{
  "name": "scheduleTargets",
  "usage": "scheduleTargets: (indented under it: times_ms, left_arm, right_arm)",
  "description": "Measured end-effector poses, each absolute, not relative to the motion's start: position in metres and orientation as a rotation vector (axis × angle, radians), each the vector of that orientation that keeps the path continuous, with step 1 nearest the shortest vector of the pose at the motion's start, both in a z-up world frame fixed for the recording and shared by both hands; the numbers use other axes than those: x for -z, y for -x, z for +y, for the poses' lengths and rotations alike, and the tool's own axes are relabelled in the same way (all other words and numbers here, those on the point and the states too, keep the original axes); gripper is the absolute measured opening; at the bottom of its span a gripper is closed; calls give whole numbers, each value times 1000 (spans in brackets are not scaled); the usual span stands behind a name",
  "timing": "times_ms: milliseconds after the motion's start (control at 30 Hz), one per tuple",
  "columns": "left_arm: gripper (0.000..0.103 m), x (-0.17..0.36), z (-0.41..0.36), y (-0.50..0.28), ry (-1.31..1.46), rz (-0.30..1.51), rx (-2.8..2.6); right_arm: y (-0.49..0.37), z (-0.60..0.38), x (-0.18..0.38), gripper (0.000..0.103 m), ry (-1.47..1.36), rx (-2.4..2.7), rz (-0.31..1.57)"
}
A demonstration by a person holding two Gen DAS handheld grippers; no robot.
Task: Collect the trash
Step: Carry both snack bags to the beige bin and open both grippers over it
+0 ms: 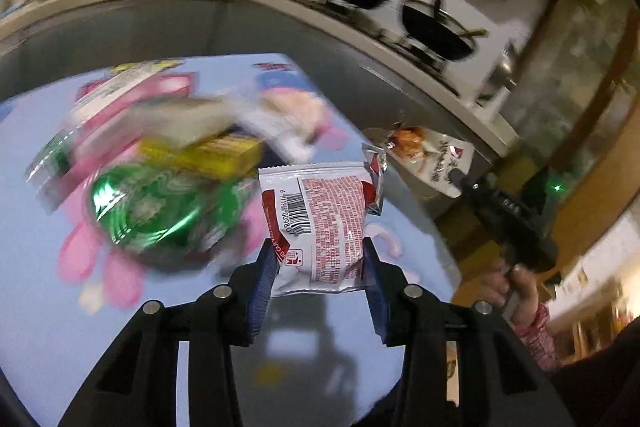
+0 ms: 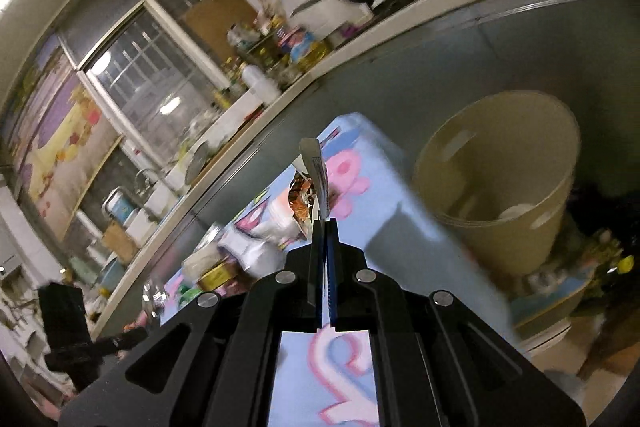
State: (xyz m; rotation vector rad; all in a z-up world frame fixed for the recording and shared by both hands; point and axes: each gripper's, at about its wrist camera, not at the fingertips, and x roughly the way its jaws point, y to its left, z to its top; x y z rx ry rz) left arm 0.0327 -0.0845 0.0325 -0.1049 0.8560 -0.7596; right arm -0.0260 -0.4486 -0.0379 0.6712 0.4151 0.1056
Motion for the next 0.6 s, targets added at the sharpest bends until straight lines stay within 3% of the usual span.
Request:
scheduleTargets:
  times_ms: [233,433,467,533,567,600]
  left_arm:
    - [43,-39,-235,-89,-56,841,956]
    - [43,-8,-353,-142,-87,926,1024]
    - [47,-3,-360,-144,-96,936,1024]
    - [74,12,-380,-156,-129,960,977]
    - [91,17,-386,-159,-138,962,943]
    - [90,23,-388,-164,-134,949,902]
  right_arm:
    - [33,-520,41,2,-594,155,347]
    - [11,-558,70,2,-578,248,411]
    - [6,-559,73,2,-573,251,428]
    - [-4,-561,83,6,-570,247,461]
    - [-12,-561,82,14,-571,245,476]
    - [-14,-561,84,32,-574,242,491]
